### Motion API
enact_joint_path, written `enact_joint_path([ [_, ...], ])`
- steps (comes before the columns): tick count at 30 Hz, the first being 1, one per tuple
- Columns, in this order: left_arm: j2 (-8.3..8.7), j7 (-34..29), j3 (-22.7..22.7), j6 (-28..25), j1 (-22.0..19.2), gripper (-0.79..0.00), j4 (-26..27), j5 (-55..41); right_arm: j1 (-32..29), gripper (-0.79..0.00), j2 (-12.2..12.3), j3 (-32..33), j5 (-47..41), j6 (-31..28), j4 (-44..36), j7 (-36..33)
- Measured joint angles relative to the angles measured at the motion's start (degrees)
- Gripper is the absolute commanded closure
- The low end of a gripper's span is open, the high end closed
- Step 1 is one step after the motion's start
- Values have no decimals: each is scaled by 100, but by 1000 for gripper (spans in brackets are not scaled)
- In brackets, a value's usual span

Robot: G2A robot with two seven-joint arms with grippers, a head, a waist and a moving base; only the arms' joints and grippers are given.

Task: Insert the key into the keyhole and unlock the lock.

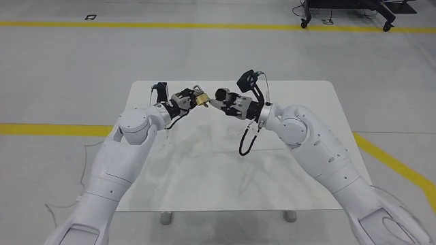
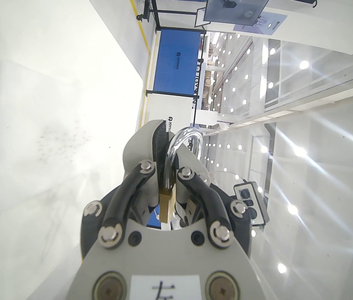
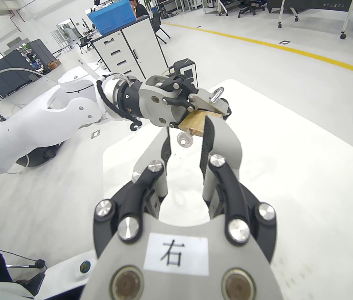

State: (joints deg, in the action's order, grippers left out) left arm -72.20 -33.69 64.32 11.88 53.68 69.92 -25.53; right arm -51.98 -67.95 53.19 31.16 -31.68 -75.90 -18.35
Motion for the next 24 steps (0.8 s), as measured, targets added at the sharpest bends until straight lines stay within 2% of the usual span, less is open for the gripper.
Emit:
enact_joint_path([
  [5,-27,-273,-333,263,-172,0,-85,444,-467,-785,219,827,372,217,-112,326],
  [10,-134,-324,-821,580,-472,0,-493,865,-1167,-785,452,1855,689,481,-582,336],
  [19,-581,-470,-1946,954,-1127,0,-1541,1050,-1106,-785,447,1789,681,476,-540,334],
  [20,-653,-474,-2093,982,-1205,-25,-1699,1091,-1106,-785,447,1789,681,476,-540,334],
  [21,-706,-494,-2203,988,-1260,-132,-1812,1123,-1106,-785,447,1789,681,476,-540,334],
  [24,-870,-579,-2502,938,-1393,-209,-2159,1186,-1106,-785,447,1789,682,476,-540,334],
])
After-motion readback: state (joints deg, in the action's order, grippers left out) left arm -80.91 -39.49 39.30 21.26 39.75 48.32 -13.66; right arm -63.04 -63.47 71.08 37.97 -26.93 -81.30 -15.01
